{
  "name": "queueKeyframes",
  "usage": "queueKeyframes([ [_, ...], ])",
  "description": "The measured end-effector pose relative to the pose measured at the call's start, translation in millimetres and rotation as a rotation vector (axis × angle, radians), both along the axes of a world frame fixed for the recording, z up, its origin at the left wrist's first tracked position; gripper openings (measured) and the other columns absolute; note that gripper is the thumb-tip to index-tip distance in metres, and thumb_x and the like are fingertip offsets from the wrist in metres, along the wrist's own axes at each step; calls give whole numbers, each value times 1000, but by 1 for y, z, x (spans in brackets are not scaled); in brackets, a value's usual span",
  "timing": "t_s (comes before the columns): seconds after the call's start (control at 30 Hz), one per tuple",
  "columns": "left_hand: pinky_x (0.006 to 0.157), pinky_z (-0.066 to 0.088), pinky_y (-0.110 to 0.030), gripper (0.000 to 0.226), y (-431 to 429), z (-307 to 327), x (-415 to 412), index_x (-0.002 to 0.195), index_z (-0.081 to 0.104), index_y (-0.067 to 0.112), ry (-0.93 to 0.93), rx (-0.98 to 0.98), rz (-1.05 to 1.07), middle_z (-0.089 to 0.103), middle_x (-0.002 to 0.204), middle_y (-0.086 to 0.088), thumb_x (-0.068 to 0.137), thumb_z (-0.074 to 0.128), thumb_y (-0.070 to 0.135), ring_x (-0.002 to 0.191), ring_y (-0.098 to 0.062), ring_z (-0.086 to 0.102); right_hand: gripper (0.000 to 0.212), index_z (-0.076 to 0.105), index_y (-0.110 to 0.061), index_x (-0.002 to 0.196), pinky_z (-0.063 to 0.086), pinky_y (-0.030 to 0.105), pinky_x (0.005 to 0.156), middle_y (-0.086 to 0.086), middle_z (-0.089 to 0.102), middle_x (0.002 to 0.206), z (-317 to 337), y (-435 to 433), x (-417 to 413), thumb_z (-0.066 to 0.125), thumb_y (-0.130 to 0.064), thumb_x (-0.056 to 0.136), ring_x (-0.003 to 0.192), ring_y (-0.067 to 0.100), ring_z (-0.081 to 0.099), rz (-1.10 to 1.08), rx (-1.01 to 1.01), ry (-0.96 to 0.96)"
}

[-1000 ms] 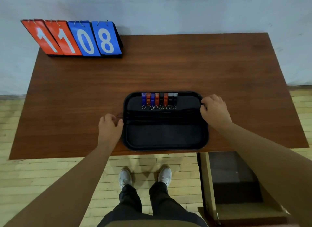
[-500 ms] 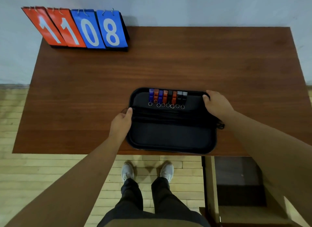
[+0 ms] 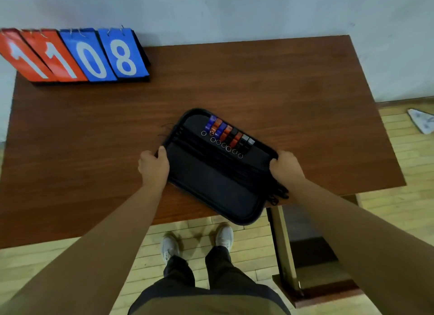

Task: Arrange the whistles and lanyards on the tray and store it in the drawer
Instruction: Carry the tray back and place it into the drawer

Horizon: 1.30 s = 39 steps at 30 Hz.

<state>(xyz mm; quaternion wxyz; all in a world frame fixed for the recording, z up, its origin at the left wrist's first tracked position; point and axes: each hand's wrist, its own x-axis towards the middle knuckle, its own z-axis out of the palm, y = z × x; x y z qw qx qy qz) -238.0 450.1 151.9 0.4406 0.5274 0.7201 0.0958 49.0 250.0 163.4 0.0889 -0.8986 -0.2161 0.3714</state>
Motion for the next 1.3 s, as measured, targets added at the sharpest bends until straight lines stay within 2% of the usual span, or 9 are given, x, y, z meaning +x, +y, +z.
queueKeyframes([
  [0.13, 104, 45, -51, 57, -17, 2, -6, 138, 45, -1, 9, -48, 38, 51, 138, -19, 100, 47, 42, 125, -38, 50, 34, 55, -3, 128, 44, 28, 51, 15, 62, 113, 7, -15, -25, 44, -14, 98, 85, 29, 65, -86, -4, 47],
  [0.27, 88, 41, -35, 48, -26, 3, -12, 141, 39, 3, -71, -151, -15, 52, 125, -7, 104, 44, 34, 112, -27, 53, 29, 59, -2, 119, 40, 26, 51, 15, 63, 108, 13, -27, -52, 45, -14, 97, 84, 28, 63, -151, 10, 63],
  [0.53, 89, 43, -36, 34, -21, 1, -29, 132, 51, 13, -57, -119, -91, 58, 126, -7, 103, 41, 28, 104, -23, 53, 21, 64, -5, 100, 61, 42, 74, 15, 69, 96, 12, -33, -101, 46, -14, 93, 85, 31, 70, -167, 22, 105],
  [0.63, 86, 43, -35, 31, -16, -1, -33, 128, 57, 14, -28, -97, -111, 60, 126, -8, 103, 41, 24, 102, -23, 54, 20, 65, -8, 93, 60, 38, 66, 11, 72, 86, 9, -35, -107, 46, -11, 95, 77, 26, 71, -104, 29, 132],
  [0.73, 86, 40, -32, 32, -13, 0, -33, 133, 55, 14, 1, -87, -130, 58, 130, -7, 104, 42, 22, 107, -22, 53, 20, 68, -12, 97, 52, 28, 59, 7, 72, 89, 9, -29, -93, 48, -14, 99, 72, 18, 66, -48, 59, 114],
  [0.87, 93, 42, -34, 34, -7, -3, -29, 135, 55, 12, 56, -55, -152, 57, 136, -10, 104, 44, 22, 121, -28, 55, 17, 69, -17, 111, 60, 38, 85, 1, 71, 101, 6, -2, -56, 55, -20, 100, 90, 16, 69, -118, 179, 116],
  [1.0, 86, 44, -30, 33, -2, -14, -31, 133, 59, 12, 58, -8, -136, 61, 133, -9, 103, 49, 21, 113, -25, 59, 15, 70, -18, 109, 58, 44, 93, 1, 73, 100, -2, 28, -40, 59, -20, 100, 96, 19, 69, -187, 282, 192],
  [1.13, 80, 42, -28, 30, -6, -20, -32, 128, 62, 10, 24, 52, -109, 65, 123, -9, 101, 55, 19, 96, -17, 57, 24, 67, -8, 123, 59, 31, 84, 4, 71, 110, -2, 45, -42, 57, -11, 101, 98, 16, 68, -184, 303, 291],
  [1.3, 82, 47, -32, 27, -8, -19, -35, 123, 66, 12, 39, 83, -124, 67, 113, -5, 98, 60, 20, 103, -24, 62, 24, 68, -1, 120, 58, 23, 73, 13, 71, 112, -9, 50, -38, 59, -1, 98, 95, 21, 70, -267, 333, 326],
])
